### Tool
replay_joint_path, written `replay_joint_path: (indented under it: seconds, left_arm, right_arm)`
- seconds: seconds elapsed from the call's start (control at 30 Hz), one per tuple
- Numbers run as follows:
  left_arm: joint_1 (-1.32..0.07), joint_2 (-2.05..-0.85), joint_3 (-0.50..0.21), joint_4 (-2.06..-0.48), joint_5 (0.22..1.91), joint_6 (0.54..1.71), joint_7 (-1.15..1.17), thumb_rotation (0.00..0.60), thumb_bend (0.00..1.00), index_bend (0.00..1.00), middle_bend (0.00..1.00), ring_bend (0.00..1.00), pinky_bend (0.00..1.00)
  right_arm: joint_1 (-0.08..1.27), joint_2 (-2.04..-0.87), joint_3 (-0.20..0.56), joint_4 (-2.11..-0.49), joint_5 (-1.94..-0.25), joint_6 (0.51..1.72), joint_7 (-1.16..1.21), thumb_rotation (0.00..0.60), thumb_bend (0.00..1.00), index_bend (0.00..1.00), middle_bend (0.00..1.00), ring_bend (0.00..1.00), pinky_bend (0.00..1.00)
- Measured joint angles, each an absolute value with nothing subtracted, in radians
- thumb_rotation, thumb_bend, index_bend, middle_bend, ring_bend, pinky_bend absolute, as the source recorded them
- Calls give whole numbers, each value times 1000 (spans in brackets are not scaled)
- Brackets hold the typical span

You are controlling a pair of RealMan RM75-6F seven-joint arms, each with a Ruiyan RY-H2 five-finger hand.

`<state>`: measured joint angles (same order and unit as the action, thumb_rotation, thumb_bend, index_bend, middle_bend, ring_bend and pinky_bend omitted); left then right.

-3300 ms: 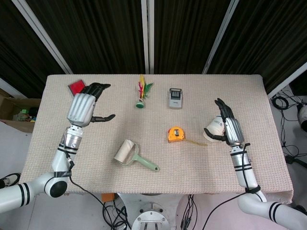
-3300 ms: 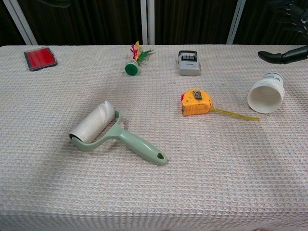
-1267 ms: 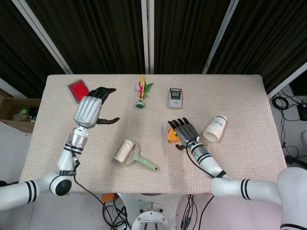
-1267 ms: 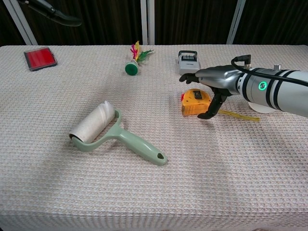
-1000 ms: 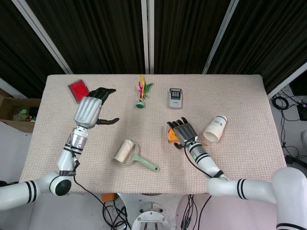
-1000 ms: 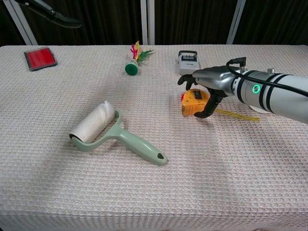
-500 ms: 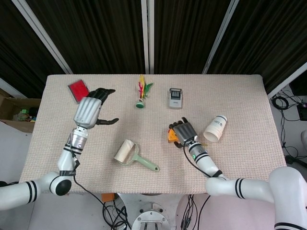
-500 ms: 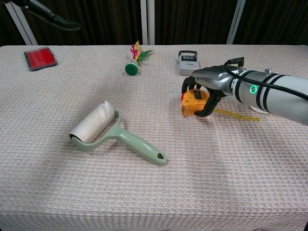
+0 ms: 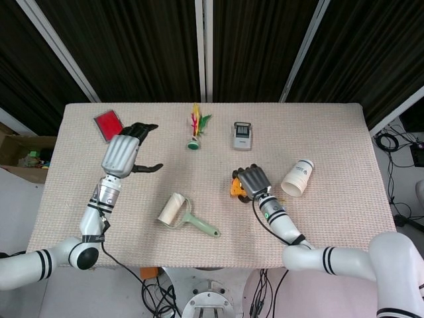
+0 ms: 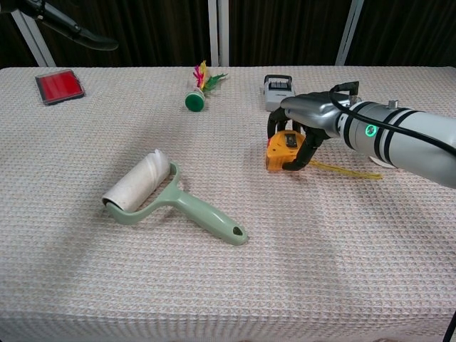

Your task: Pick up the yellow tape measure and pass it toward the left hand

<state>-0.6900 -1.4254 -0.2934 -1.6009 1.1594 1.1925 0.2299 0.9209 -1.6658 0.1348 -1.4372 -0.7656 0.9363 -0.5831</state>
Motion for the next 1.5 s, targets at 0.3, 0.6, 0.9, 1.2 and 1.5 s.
replay_joint_path:
  seconds: [0.3,0.6,0.9,1.2,1.5]
  left_arm:
    - [-689,-1428,-295,-1601,1165,1198,224,445,0,194,235,183,268]
    - [-690,-1413,-302,-1637,1177,1218,260,438,0,194,235,182,270]
    - [-712,-1408,-335,-1700,1185,1262,342,452,0,198,246,215,320]
    - [-760,-1483,-363,-1679,1185,1295,427,600,99,289,304,280,413]
    - [-822,-1563,-378,-1625,1180,1289,467,600,119,338,355,313,468]
  right_arm:
    - [872,-1673,168,-1419,-911,1018,-444,600,306,834,682,620,459]
    - [820,-1749,266,-1366,-984,1116,-186,600,358,847,689,624,460]
    - [788,-1913,464,-1341,-956,1159,167,600,366,847,692,624,461]
    - [832,-2022,549,-1281,-983,1149,284,600,434,846,692,624,461]
    - [876,-2085,589,-1219,-1017,1142,336,600,441,847,691,624,461]
